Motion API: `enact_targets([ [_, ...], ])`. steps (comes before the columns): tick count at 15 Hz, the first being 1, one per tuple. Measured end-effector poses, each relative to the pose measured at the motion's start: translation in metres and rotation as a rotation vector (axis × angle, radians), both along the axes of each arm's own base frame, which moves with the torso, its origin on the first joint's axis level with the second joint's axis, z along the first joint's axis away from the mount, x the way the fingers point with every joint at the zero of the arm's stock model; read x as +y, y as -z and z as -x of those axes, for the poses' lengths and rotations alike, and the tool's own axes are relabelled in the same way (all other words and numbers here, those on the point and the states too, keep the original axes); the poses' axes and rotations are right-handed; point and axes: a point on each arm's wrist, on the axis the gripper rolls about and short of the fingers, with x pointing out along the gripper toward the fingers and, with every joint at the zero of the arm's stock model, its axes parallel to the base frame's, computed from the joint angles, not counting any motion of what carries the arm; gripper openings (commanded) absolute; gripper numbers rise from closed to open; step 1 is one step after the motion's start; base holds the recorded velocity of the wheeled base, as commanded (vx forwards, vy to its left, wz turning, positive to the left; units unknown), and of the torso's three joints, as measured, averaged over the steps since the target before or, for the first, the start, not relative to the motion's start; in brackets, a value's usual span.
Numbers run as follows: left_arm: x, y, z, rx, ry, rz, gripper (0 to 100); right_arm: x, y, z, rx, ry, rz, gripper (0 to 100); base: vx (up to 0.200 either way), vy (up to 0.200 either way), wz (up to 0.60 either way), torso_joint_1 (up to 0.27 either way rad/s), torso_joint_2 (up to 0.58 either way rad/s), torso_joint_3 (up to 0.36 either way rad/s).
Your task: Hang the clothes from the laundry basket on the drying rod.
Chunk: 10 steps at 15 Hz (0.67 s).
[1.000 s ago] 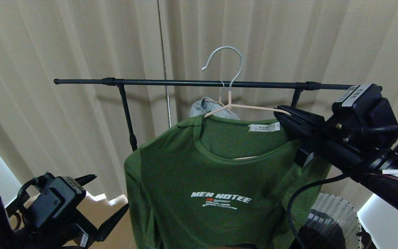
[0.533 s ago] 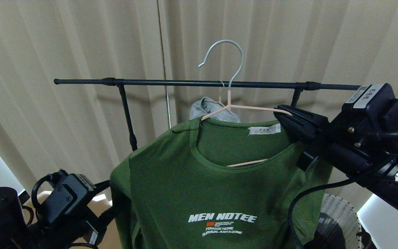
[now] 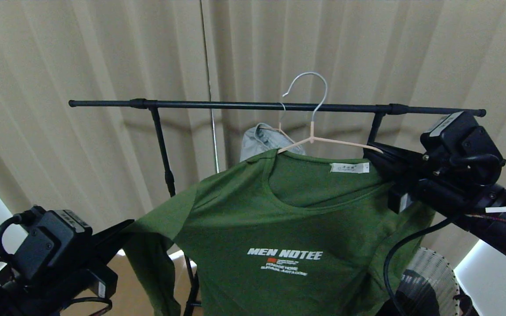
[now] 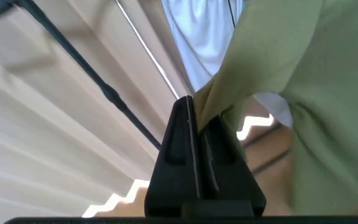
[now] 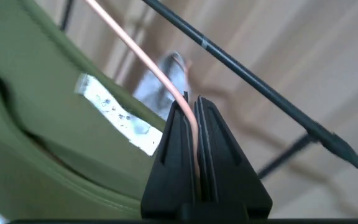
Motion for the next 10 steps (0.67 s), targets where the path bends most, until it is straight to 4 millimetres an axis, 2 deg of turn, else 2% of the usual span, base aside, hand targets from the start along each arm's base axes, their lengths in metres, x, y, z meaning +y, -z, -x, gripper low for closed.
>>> enact_targets([
  [2,0.002,-0.003,0.006,-0.023,0.004,0.004,0,-0.003,-0.003,-0.003,-0.007,0.041,-0.006,0,0.0,0.0,0.0,0.0,0.0,0.0],
  [6,0.003,0.004,0.012,0.008,0.007,-0.007,0,-0.002,-0.01,-0.007,-0.031,0.064,-0.03,0,0.0,0.0,0.0,0.0,0.0,0.0],
  [7,0.003,0.006,0.011,0.021,-0.003,-0.009,100,-0.003,-0.011,-0.006,-0.034,0.064,-0.034,0,0.0,0.0,0.0,0.0,0.0,0.0],
  [10,0.002,0.011,0.007,0.049,-0.028,-0.022,100,-0.004,-0.011,-0.003,-0.027,0.064,-0.039,0,0.0,0.0,0.0,0.0,0.0,0.0],
])
